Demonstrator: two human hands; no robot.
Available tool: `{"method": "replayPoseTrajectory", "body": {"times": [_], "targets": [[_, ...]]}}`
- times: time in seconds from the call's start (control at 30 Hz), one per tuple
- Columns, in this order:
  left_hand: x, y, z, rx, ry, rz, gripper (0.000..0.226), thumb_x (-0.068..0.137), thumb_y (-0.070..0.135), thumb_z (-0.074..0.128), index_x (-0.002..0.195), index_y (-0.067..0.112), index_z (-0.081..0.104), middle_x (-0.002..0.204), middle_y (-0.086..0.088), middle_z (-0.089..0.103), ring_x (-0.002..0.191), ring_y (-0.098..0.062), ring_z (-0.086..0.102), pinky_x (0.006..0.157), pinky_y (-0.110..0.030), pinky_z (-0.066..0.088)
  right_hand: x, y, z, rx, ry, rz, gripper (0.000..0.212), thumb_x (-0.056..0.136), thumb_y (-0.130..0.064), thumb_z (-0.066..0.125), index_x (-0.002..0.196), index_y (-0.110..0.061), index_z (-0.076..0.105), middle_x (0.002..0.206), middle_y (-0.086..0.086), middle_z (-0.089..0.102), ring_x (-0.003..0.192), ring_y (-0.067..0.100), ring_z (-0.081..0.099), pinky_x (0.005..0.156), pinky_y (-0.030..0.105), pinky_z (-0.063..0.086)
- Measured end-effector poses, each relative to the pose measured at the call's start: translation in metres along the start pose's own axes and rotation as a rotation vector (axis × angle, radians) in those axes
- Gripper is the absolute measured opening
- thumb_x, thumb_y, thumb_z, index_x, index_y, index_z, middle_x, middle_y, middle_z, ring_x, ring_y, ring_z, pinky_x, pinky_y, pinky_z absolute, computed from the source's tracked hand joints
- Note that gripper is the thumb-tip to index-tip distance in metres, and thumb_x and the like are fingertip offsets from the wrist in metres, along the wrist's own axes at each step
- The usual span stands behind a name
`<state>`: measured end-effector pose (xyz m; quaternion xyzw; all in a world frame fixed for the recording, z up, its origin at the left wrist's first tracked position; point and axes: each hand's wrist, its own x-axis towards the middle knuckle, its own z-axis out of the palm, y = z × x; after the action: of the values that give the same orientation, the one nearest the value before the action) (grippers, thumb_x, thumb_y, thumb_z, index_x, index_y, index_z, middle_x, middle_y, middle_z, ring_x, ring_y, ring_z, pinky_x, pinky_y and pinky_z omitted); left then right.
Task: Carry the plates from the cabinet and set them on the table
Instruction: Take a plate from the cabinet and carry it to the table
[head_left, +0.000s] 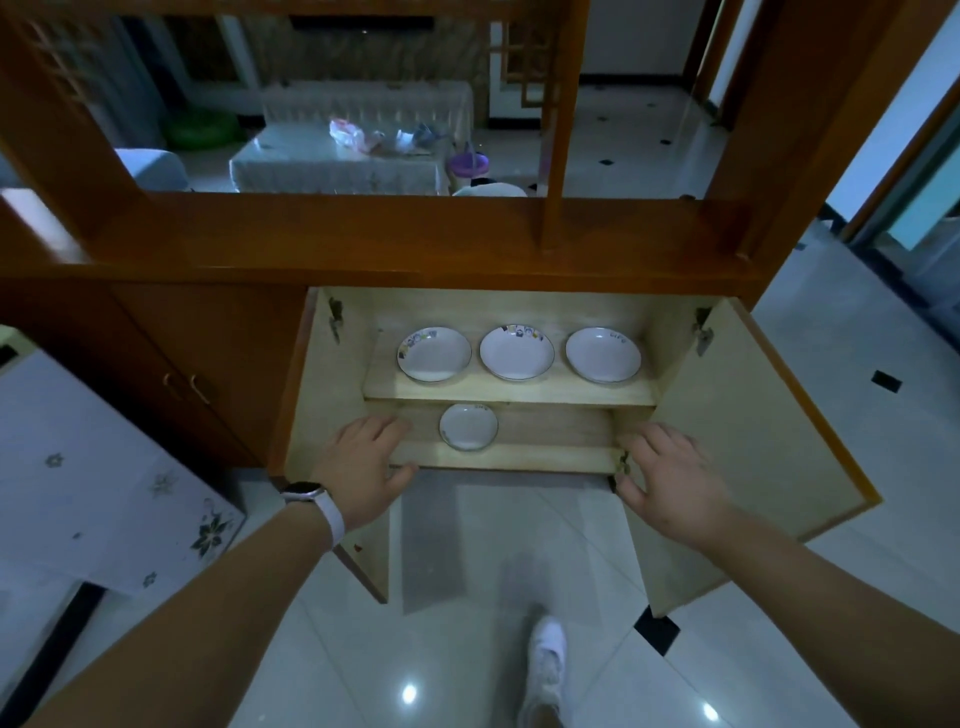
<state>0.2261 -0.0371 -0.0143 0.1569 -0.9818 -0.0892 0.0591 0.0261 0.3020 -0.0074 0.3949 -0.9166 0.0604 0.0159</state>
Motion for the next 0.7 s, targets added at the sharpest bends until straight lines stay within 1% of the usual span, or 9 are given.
{"method": "replayPoseTrajectory", "body": {"times": [0.07, 0.17, 0.2, 0.3, 0.37, 0.43, 0.5, 0.57, 0.7], "targets": [[0.016, 0.002, 0.007, 0.019, -0.015, 0.024, 0.06, 0.084, 0.052, 0.044, 0.133, 0.018, 0.054, 0.137, -0.01, 0.055, 0.123, -0.031, 0.05, 0.103, -0.044, 0.038, 0.017, -0.003, 0.009, 0.03, 0.0, -0.027, 0.043, 0.078, -0.033, 0.068, 0.114, -0.01, 0.064, 0.118, 0.012, 0.062, 0.11, 0.034, 0.058, 0.09, 0.044, 0.046], [0.039, 0.001, 0.021, 0.036, -0.034, 0.022, 0.056, 0.085, 0.05, 0.047, 0.131, 0.019, 0.054, 0.134, -0.009, 0.057, 0.119, -0.03, 0.053, 0.101, -0.044, 0.04, 0.047, -0.004, 0.021, 0.073, -0.012, -0.07, 0.045, 0.075, -0.04, 0.057, 0.11, -0.012, 0.065, 0.112, 0.01, 0.064, 0.101, 0.033, 0.061, 0.081, 0.043, 0.051], [0.045, -0.001, 0.026, 0.032, -0.044, 0.012, 0.056, 0.084, 0.05, 0.047, 0.131, 0.019, 0.054, 0.133, -0.009, 0.057, 0.118, -0.03, 0.054, 0.101, -0.044, 0.041, 0.057, -0.004, 0.025, 0.082, -0.024, -0.082, 0.046, 0.075, -0.04, 0.057, 0.11, -0.012, 0.065, 0.112, 0.009, 0.065, 0.101, 0.033, 0.062, 0.08, 0.043, 0.052], [0.063, -0.009, 0.038, 0.005, -0.095, -0.071, 0.064, 0.082, 0.052, 0.04, 0.134, 0.018, 0.054, 0.135, -0.009, 0.057, 0.12, -0.03, 0.053, 0.102, -0.042, 0.038, 0.088, 0.0, 0.038, 0.103, -0.065, -0.099, 0.046, 0.074, -0.036, 0.07, 0.112, -0.012, 0.066, 0.116, 0.01, 0.065, 0.104, 0.033, 0.062, 0.081, 0.044, 0.051], [0.071, -0.016, 0.046, -0.01, -0.14, -0.152, 0.069, 0.08, 0.053, 0.036, 0.136, 0.017, 0.052, 0.139, -0.01, 0.053, 0.125, -0.029, 0.049, 0.103, -0.04, 0.033, 0.107, 0.003, 0.043, 0.114, -0.082, -0.112, 0.046, 0.073, -0.033, 0.074, 0.114, -0.013, 0.067, 0.116, 0.009, 0.066, 0.104, 0.032, 0.062, 0.082, 0.043, 0.051], [0.077, -0.025, 0.053, -0.018, -0.191, -0.219, 0.064, 0.084, 0.051, 0.043, 0.138, 0.019, 0.049, 0.144, -0.008, 0.048, 0.129, -0.028, 0.044, 0.105, -0.039, 0.03, 0.127, 0.008, 0.05, 0.125, -0.105, -0.138, 0.045, 0.076, -0.034, 0.071, 0.116, -0.013, 0.067, 0.118, 0.008, 0.066, 0.106, 0.03, 0.062, 0.085, 0.041, 0.049], [0.083, -0.031, 0.06, 0.004, -0.214, -0.254, 0.059, 0.087, 0.046, 0.051, 0.141, 0.022, 0.045, 0.147, -0.005, 0.045, 0.131, -0.026, 0.041, 0.106, -0.039, 0.029, 0.144, 0.012, 0.058, 0.142, -0.134, -0.17, 0.046, 0.082, -0.035, 0.066, 0.123, -0.014, 0.064, 0.123, 0.008, 0.064, 0.111, 0.03, 0.059, 0.091, 0.041, 0.044], [0.09, -0.033, 0.067, 0.023, -0.205, -0.271, 0.058, 0.088, 0.045, 0.053, 0.142, 0.023, 0.044, 0.146, -0.004, 0.046, 0.131, -0.025, 0.042, 0.106, -0.04, 0.029, 0.159, 0.015, 0.065, 0.142, -0.156, -0.215, 0.047, 0.085, -0.036, 0.065, 0.126, -0.014, 0.062, 0.125, 0.008, 0.062, 0.113, 0.03, 0.057, 0.095, 0.04, 0.042], [0.103, -0.028, 0.076, 0.024, -0.206, -0.275, 0.06, 0.086, 0.043, 0.051, 0.14, 0.017, 0.048, 0.143, -0.008, 0.05, 0.128, -0.026, 0.045, 0.106, -0.041, 0.031, 0.186, 0.011, 0.074, 0.137, -0.175, -0.303, 0.047, 0.084, -0.039, 0.066, 0.124, -0.014, 0.063, 0.121, 0.007, 0.064, 0.111, 0.03, 0.058, 0.094, 0.04, 0.043]]}}
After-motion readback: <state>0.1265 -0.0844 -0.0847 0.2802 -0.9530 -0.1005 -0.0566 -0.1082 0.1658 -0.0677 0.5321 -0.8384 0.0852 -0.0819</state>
